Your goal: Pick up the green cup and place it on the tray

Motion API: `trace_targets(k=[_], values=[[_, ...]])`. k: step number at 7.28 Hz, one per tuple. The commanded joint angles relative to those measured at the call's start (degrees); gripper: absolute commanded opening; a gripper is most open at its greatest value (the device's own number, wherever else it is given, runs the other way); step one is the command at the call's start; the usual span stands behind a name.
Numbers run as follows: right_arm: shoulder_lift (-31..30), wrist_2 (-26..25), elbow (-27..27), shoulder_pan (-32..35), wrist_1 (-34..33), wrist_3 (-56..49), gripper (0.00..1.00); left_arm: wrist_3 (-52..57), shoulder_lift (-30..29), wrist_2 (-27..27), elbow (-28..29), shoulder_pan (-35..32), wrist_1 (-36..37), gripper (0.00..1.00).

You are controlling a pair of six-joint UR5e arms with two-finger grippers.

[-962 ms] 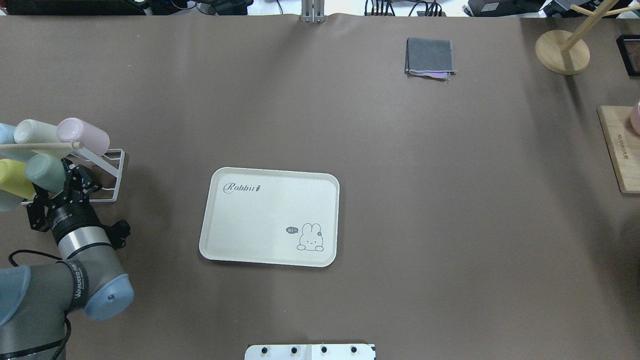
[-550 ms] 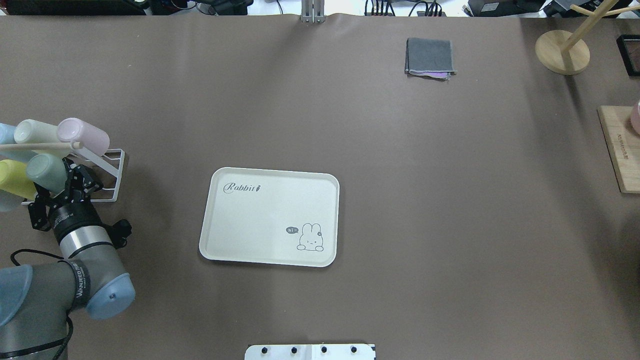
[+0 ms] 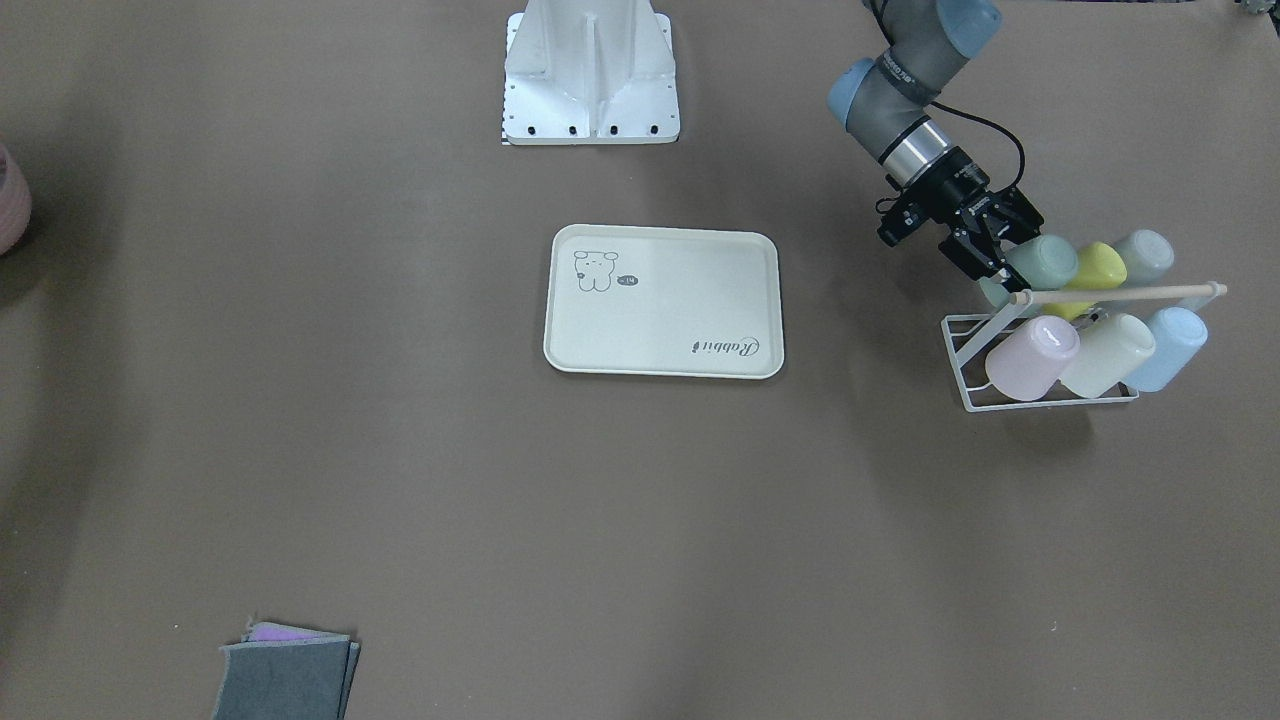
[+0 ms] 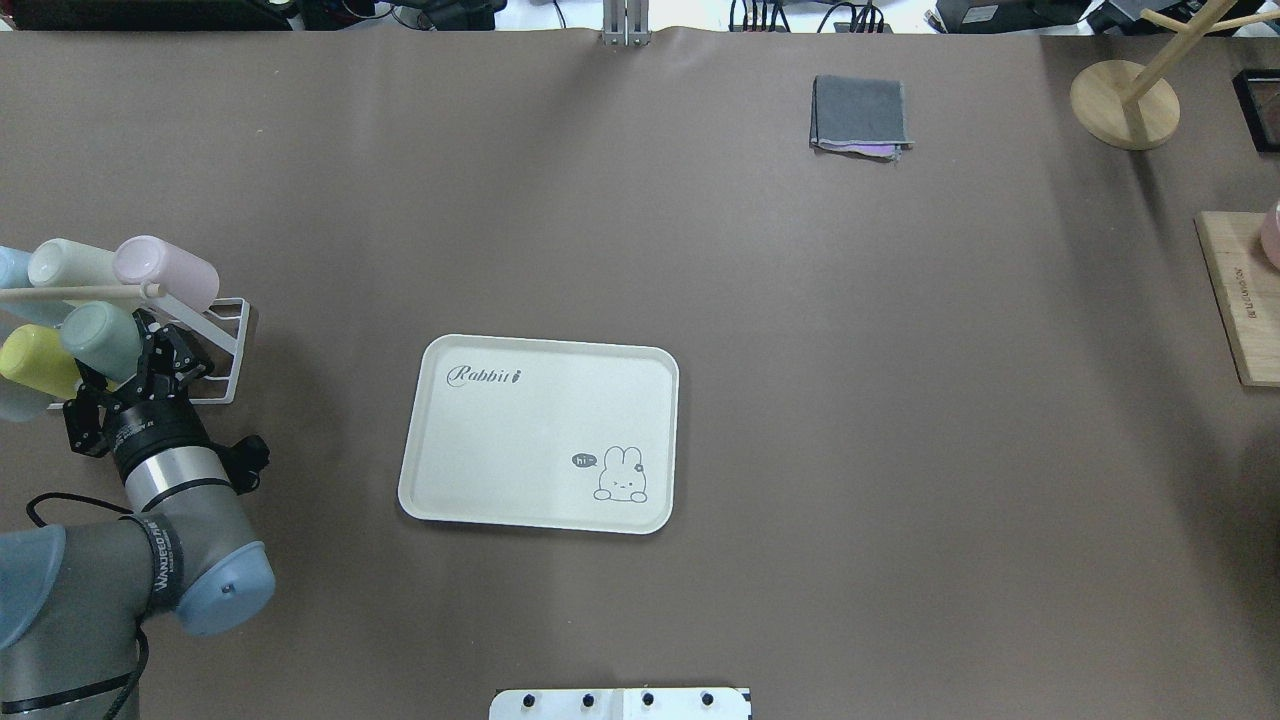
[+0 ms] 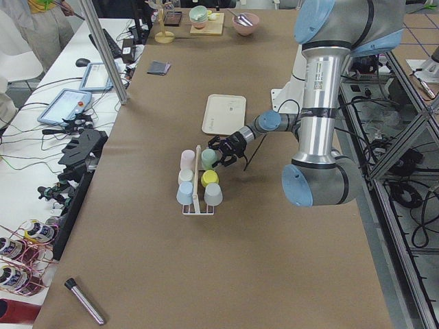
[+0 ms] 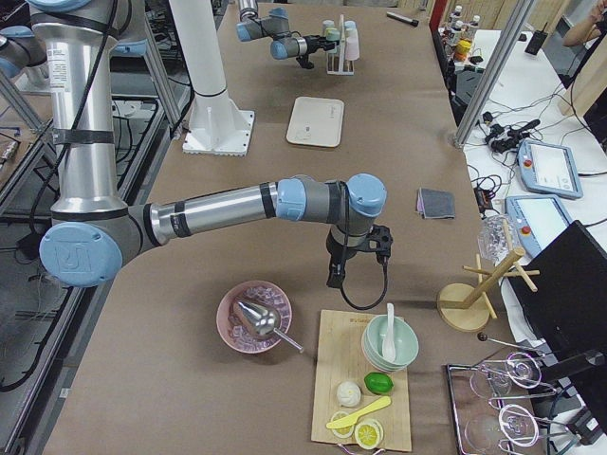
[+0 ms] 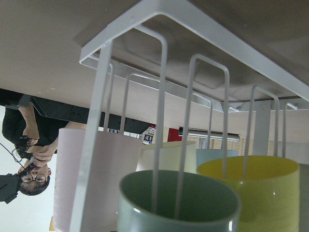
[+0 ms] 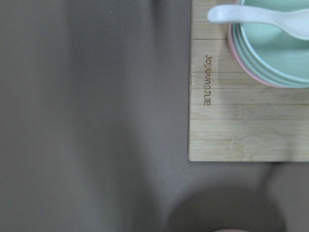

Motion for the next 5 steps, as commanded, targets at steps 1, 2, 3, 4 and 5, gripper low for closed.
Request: trace_targets(k=[1,2,3,4,5], values=[[0.01,0.0,0.0,0.0,0.0,0.0,1.0,1.32,0.02,-0.07,-0.58,-0.35,-0.31,0.68],[0.01,0.0,0.0,0.0,0.0,0.0,1.0,2.02,0.02,-0.08,-1.19,-0.79,-0.31,0.68],[0.01,0.0,0.0,0.0,0.0,0.0,1.0,2.37,0.02,-0.08,-1.9,-1.06,-0.31,0.68],[0.01,0.0,0.0,0.0,0.0,0.0,1.0,4.2,0.02,-0.16,-2.6,-1.84,-0.31,0.68],[0.01,0.0,0.0,0.0,0.0,0.0,1.0,4.4,0.11,-0.16,-3.21,-1.94,-0.31,0.68]])
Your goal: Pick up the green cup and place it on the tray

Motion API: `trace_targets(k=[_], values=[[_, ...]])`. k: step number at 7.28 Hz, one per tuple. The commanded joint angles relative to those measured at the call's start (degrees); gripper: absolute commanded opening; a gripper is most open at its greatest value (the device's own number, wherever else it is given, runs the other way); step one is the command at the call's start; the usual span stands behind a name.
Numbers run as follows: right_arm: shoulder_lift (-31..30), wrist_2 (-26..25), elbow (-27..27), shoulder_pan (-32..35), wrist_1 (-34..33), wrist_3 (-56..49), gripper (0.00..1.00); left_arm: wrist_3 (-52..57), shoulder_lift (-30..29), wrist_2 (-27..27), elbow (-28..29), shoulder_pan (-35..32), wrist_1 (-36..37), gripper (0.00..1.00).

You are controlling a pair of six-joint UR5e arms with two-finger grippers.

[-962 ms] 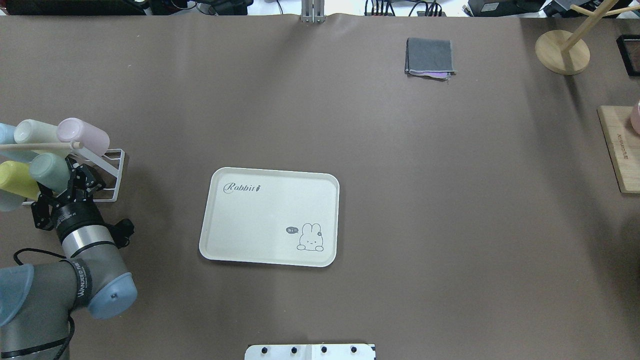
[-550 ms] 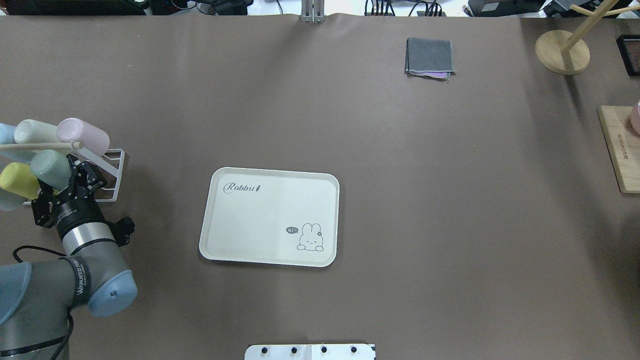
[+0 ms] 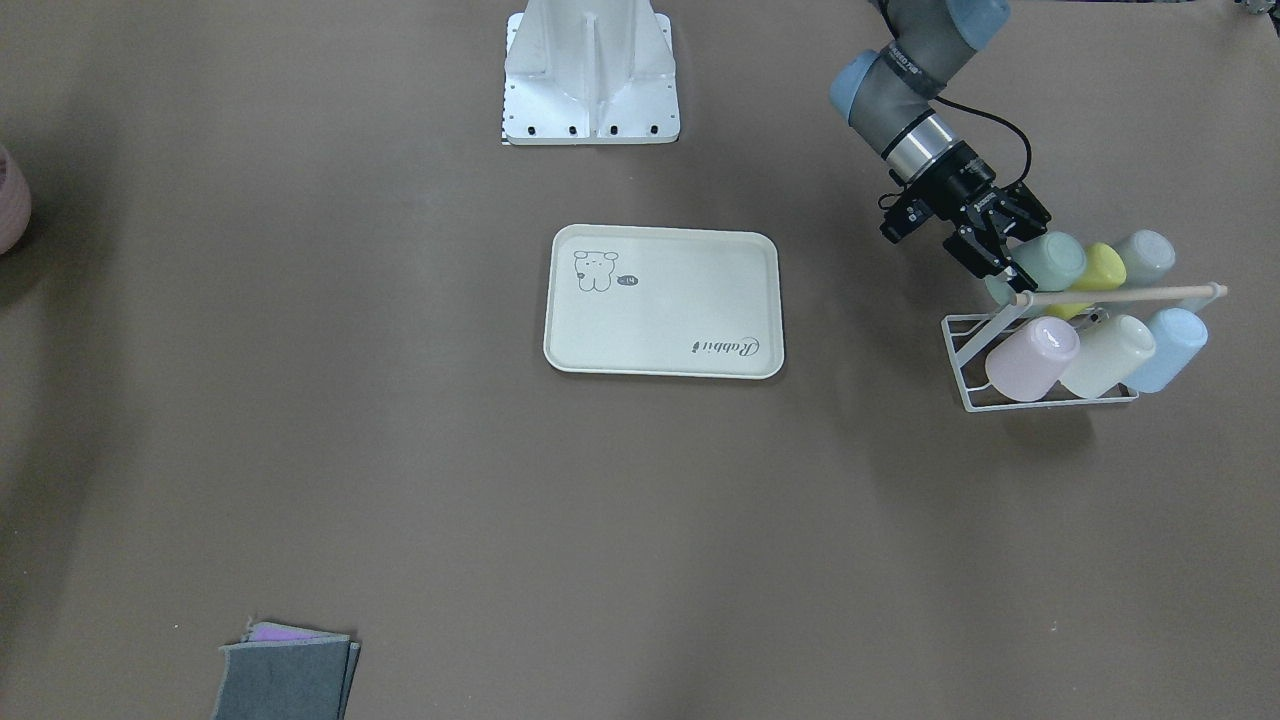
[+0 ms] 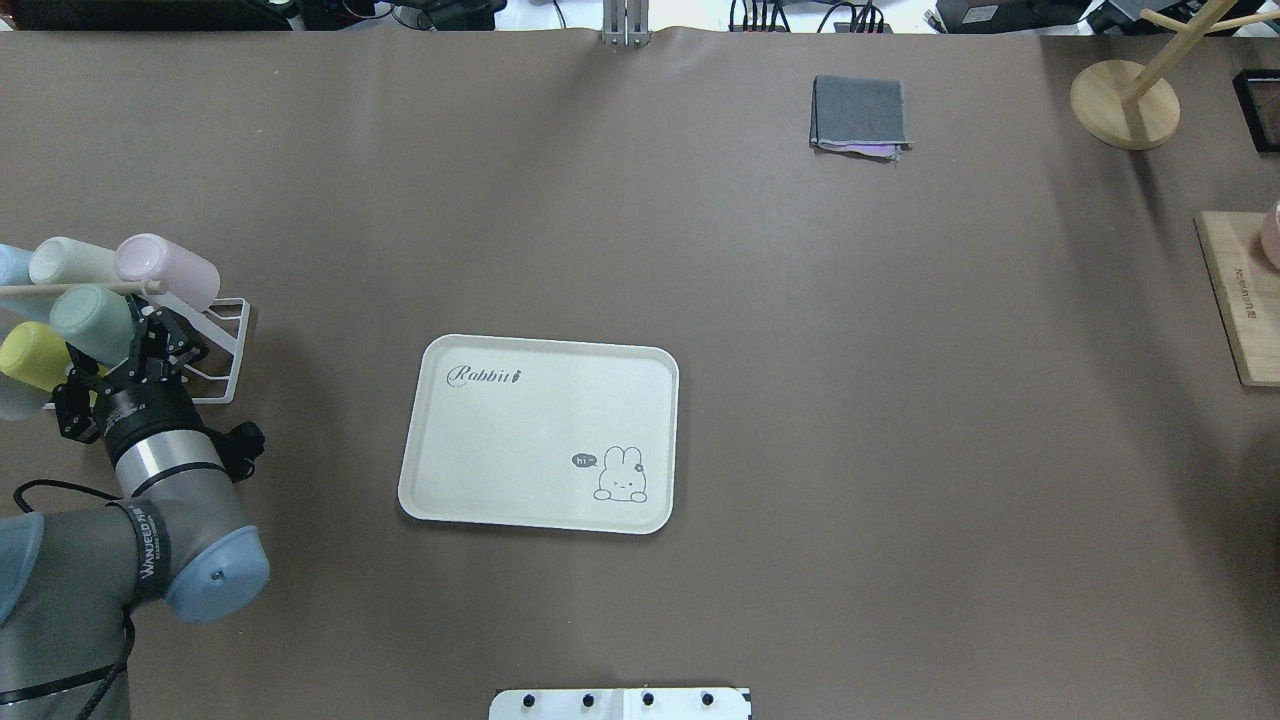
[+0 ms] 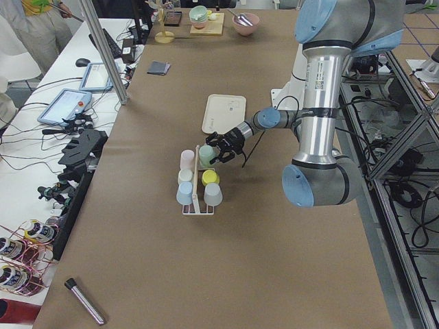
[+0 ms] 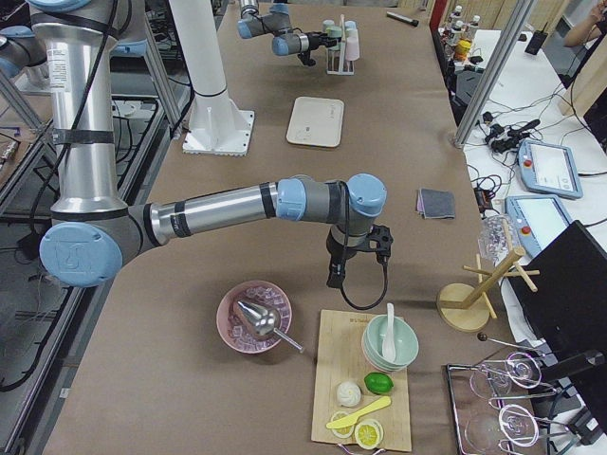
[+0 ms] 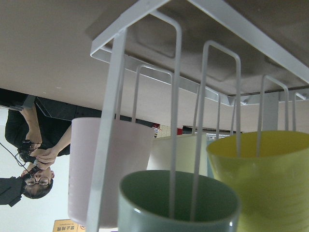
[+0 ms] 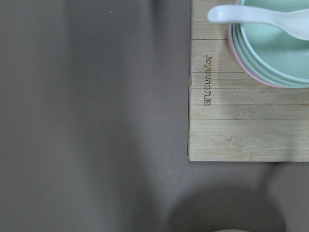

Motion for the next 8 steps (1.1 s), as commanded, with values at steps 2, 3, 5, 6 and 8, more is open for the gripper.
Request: trace_targets(k=[2,3,5,6,8], values=[[0.0,0.0,0.0,0.0,0.0,-0.09,1.0,2.72,0.06,-0.2,-1.93,-1.07,0.0,0.68],[0.0,0.0,0.0,0.0,0.0,-0.09,1.0,2.9,0.15,-1.6,-2.29,-1.16,0.0,0.68],[0.09,0.44,-0.09,0.0,0.0,0.0,1.0,3.69,0.67,-2.48,-4.04,-1.51,0.09,0.68],[0.09,0.44,-0.09,0.0,0.0,0.0,1.0,5.18,0.68,-3.01,-4.92,-1.69,0.09,0.68],[0.09,0.44,-0.18,0.0,0.0,0.0,1.0,7.99,0.76,-3.81,-7.38,-3.26,0.09,0.68]])
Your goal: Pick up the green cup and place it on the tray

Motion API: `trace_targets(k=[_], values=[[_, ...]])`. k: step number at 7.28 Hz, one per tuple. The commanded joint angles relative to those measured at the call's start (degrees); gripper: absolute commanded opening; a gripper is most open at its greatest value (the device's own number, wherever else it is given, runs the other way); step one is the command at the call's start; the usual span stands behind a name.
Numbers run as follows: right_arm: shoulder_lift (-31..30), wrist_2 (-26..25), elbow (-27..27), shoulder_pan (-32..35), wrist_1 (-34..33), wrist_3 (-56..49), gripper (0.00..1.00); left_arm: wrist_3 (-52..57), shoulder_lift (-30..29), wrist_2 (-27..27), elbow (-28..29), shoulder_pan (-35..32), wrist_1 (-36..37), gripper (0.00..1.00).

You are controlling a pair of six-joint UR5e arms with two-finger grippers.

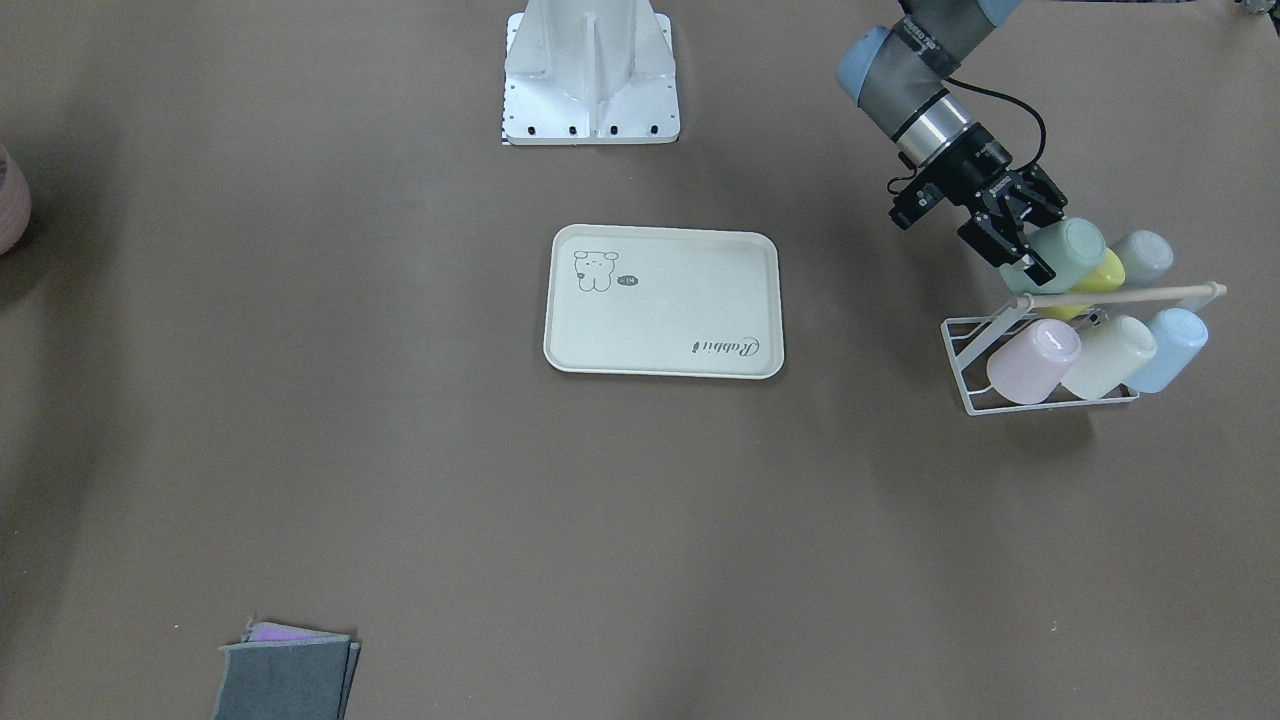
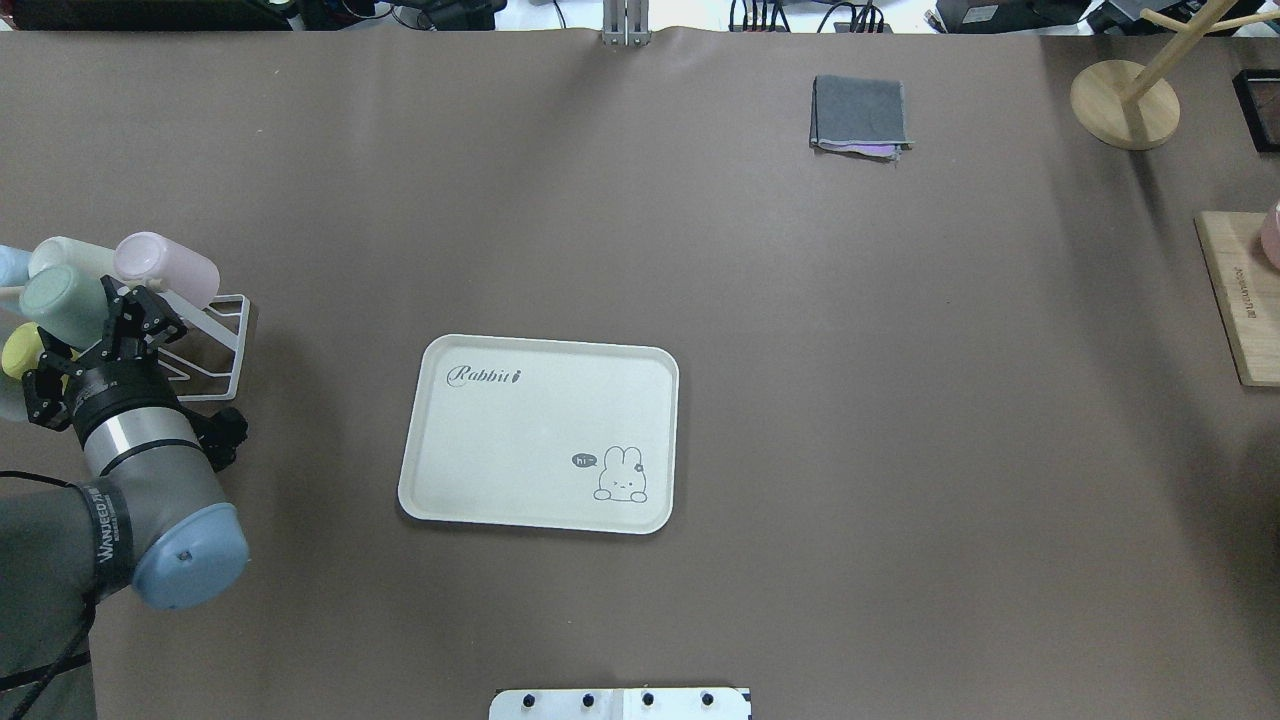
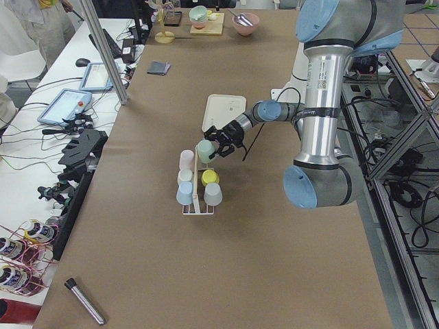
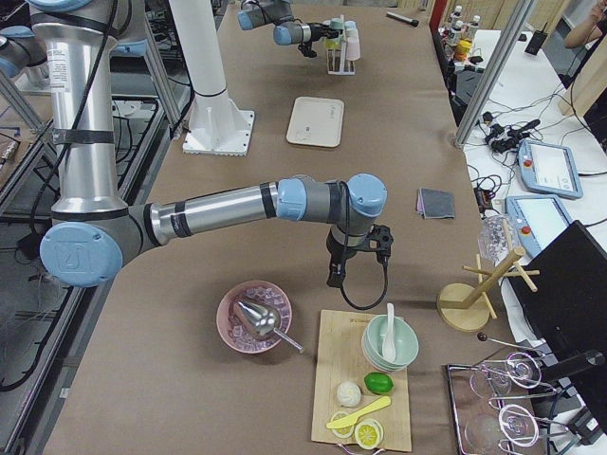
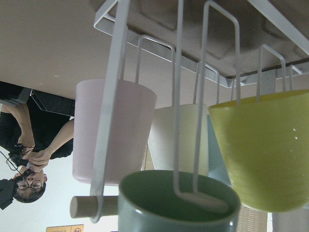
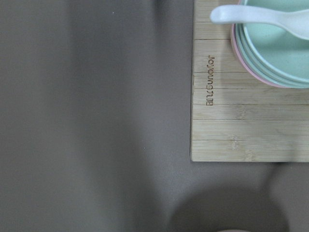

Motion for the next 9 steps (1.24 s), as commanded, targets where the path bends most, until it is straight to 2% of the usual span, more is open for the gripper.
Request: trace_targets(k=[1,4,9], values=[[0.09,0.1,-0.06,0.0,0.0,0.0,1.0,2.28,0.05,-0.66,-2.18,-1.36,0.0,0.68],[0.09,0.54,0.03,0.0,0.0,0.0,1.0,3.86,-0.04,-3.81,-4.03,-3.2,-0.09,0.68],[0.0,0.36,0.03,0.0,0.0,0.0,1.0,3.69,-0.12,-2.94,-5.43,-3.74,-5.43,0.62]])
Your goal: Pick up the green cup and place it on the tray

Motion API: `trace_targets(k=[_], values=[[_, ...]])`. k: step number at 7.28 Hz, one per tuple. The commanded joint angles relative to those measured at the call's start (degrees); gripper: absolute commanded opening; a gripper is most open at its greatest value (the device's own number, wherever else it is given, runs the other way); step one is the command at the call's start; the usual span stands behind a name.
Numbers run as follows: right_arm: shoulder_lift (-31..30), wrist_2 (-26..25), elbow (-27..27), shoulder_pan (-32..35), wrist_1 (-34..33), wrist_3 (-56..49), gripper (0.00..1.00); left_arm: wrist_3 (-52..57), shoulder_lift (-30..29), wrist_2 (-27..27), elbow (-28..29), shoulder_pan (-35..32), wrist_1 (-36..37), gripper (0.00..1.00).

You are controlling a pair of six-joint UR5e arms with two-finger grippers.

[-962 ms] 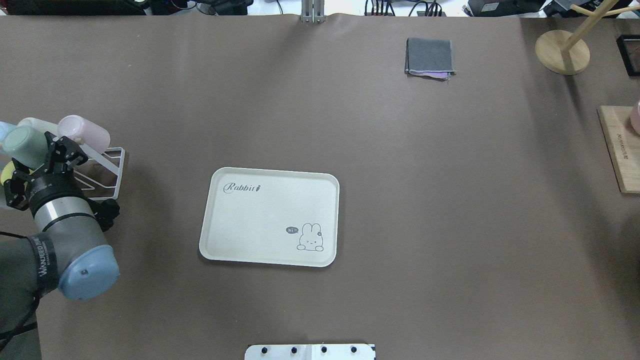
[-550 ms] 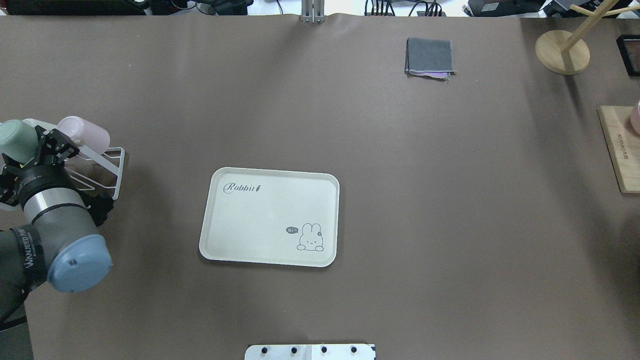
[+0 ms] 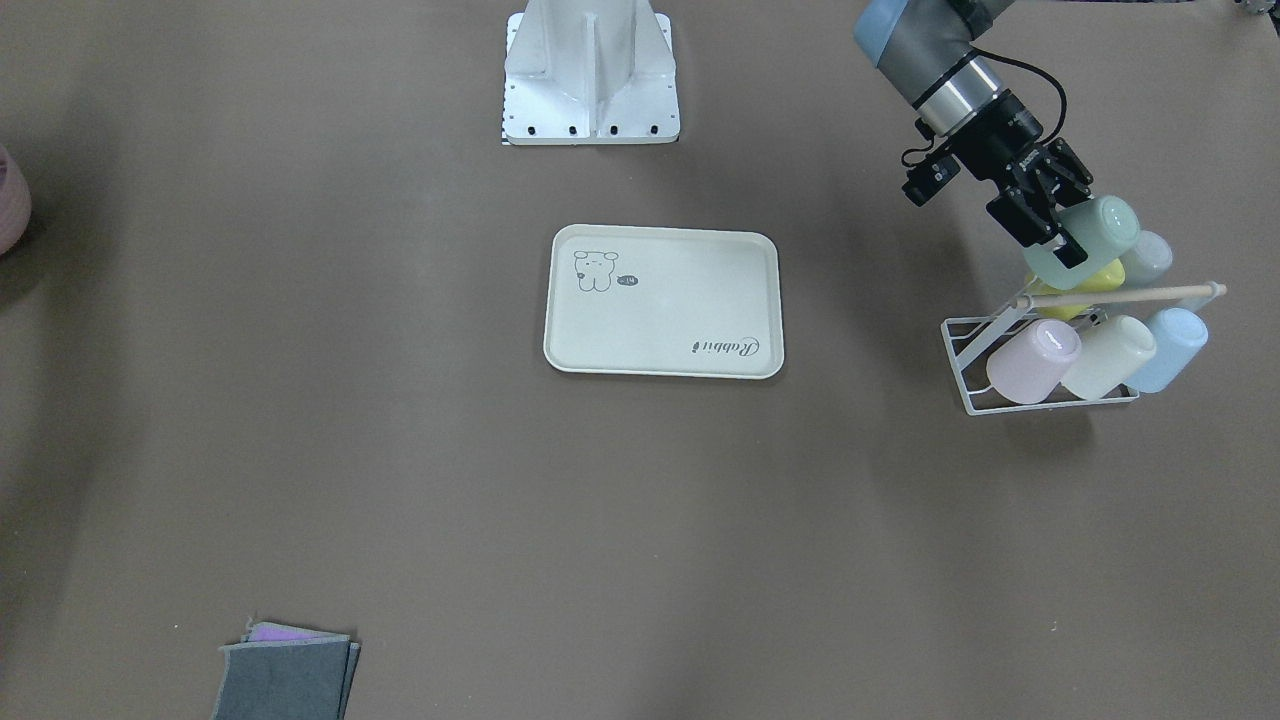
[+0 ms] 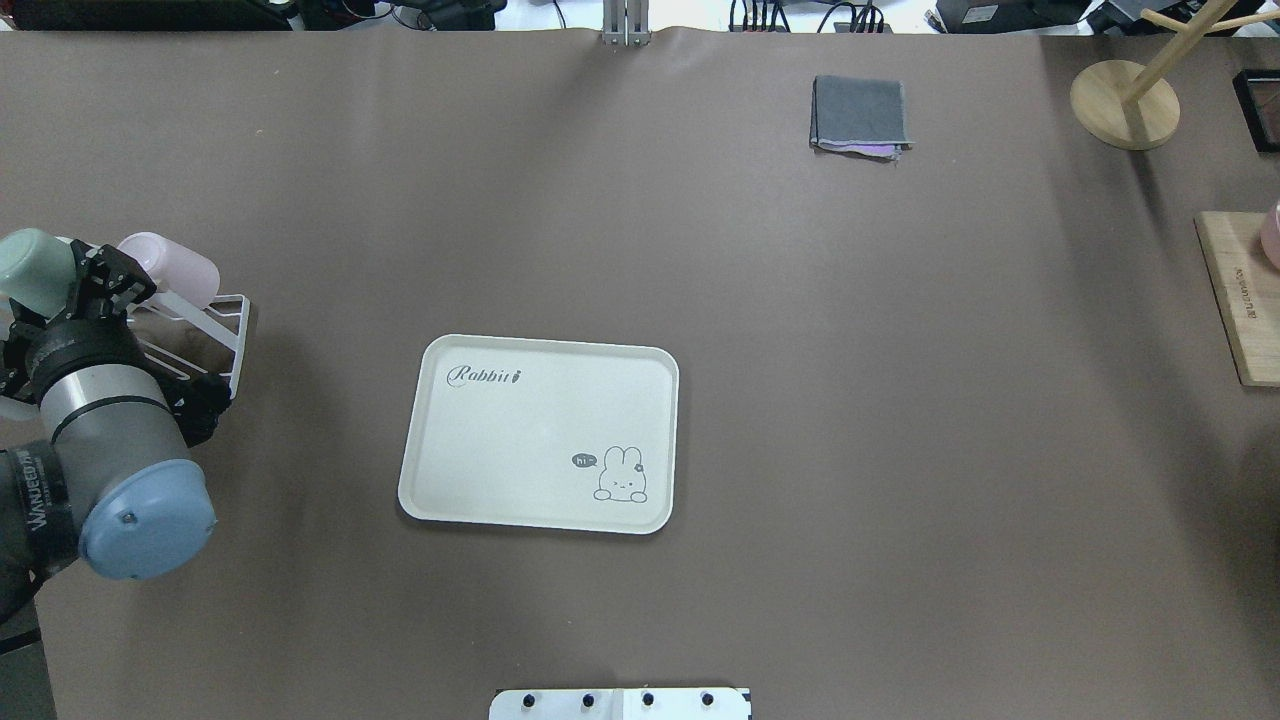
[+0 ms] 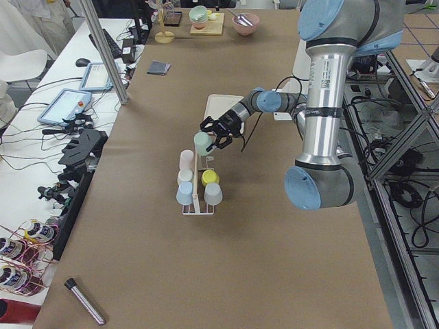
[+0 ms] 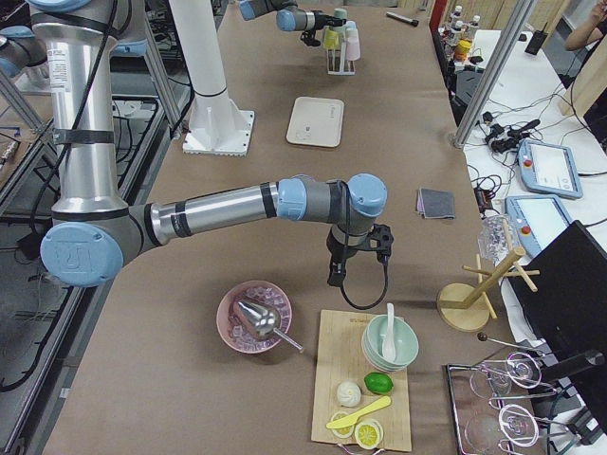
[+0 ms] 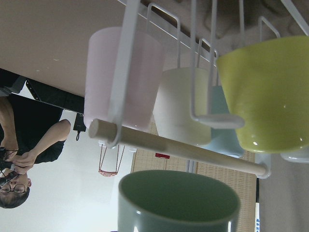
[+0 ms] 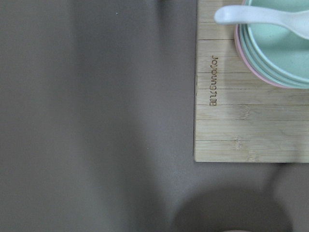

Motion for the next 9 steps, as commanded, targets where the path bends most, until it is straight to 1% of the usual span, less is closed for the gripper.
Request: trace_targets(k=[1,3,4,5,6,8,9], values=[[-0.16,-0.31,-0.06,0.0,0.09,0.0,1.0,-0.33,-0.12,0.2,-0.27,-0.16,-3.59,0.59],[0.01,-0.84,-0.32,0.0,0.09,0.0,1.0,-0.68,-0.56,2.04,-0.09,-0.24,-8.93,0.51],[0.01,-1.01,-0.5,0.0,0.09,0.0,1.0,-0.77,-0.56,2.05,0.08,-0.24,-10.88,0.47],[0.01,-1.19,-0.76,0.35,0.18,0.0,1.0,-3.55,-0.56,2.05,0.34,-0.24,-11.85,0.43],[0.19,-1.19,-0.59,0.96,0.18,0.0,1.0,-8.45,-0.47,2.05,0.87,0.02,-11.86,0.37],[0.1,-1.1,-0.5,2.36,0.0,0.0,1.0,-19.01,-0.56,1.44,1.4,0.54,-12.12,0.3],[0.01,-1.19,-0.41,3.24,0.09,0.09,1.0,-24.44,-0.56,0.3,1.57,1.68,-13.08,0.29]])
